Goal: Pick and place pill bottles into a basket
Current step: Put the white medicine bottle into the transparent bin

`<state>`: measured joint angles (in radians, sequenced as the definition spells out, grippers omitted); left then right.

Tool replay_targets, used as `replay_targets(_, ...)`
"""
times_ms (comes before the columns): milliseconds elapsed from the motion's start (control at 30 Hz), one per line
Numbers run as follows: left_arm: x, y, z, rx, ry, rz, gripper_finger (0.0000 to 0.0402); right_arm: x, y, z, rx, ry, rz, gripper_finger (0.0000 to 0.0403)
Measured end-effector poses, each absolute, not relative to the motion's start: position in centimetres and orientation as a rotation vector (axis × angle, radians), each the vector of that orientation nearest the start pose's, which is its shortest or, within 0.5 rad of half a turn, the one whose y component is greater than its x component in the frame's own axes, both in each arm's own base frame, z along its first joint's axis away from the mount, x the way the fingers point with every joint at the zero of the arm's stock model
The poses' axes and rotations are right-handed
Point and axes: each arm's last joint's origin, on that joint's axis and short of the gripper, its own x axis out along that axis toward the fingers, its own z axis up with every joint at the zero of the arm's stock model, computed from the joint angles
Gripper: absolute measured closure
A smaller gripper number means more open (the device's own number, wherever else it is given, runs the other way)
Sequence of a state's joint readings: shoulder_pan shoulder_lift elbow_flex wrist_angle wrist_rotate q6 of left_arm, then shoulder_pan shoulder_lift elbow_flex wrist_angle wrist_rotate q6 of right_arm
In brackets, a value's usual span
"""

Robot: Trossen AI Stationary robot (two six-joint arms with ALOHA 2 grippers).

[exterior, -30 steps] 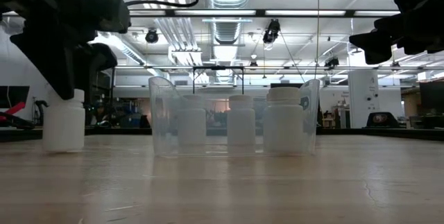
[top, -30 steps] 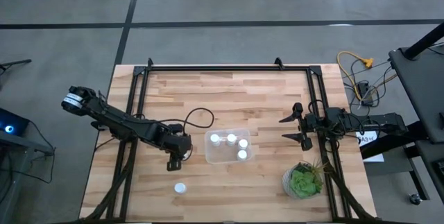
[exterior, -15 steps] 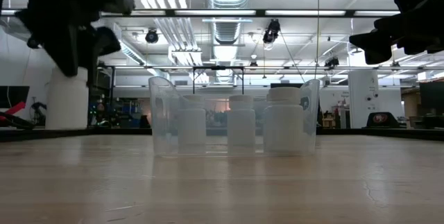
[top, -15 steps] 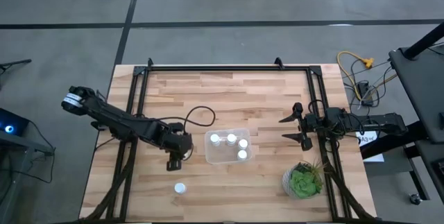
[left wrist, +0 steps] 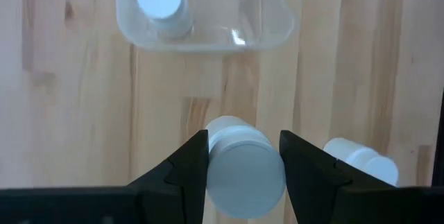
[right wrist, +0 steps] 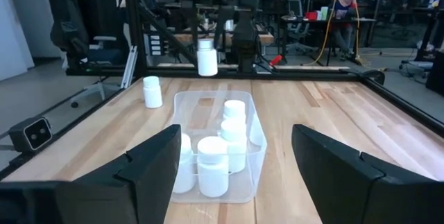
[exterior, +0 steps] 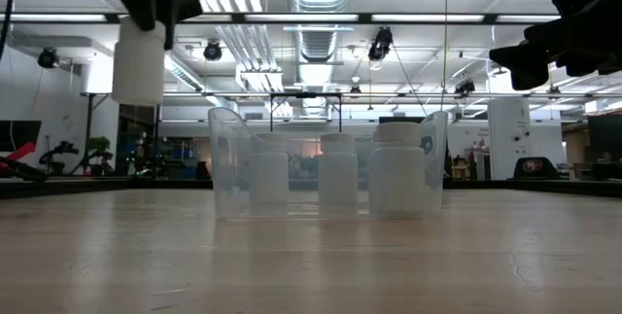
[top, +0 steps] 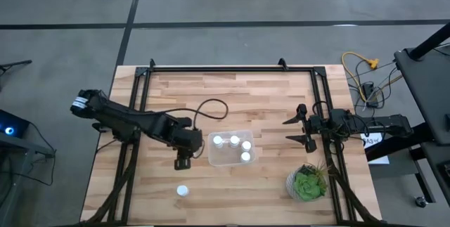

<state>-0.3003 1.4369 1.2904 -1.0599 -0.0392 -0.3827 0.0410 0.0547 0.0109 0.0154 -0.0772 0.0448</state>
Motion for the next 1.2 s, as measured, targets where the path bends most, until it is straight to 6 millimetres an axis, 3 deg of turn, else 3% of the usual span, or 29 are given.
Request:
replay_targets(300,31.4,-9.4,31.4,-0.044,1.206,-0.063,0.0264,10.0,0.6,16.4,0.050,0.032,0.117,0.0138)
replay_targets(600,35.7,-9.3,32.3,-0.030,1.171,-0.068,0.0264,10.0,0.6,16.4,0.049,0.032,0.117,0.0138)
replay_targets(767,37.1,-9.0,31.0,-0.032,1.192,-0.053,0.0264,10.0,0.6,16.4,0.054,0.032,0.117,0.0138)
replay_targets(1000,38.5,-9.2,26.8,-0.002,1.289,-0.055,0.0264,10.0,0.6,16.4,0.053,0.032,0.117,0.0138)
replay_targets(1200,39.3,-9.2,26.5,0.012,1.232,-0.083,0.0264,10.0,0.6,16.4,0.049,0.032,0.117,0.0138)
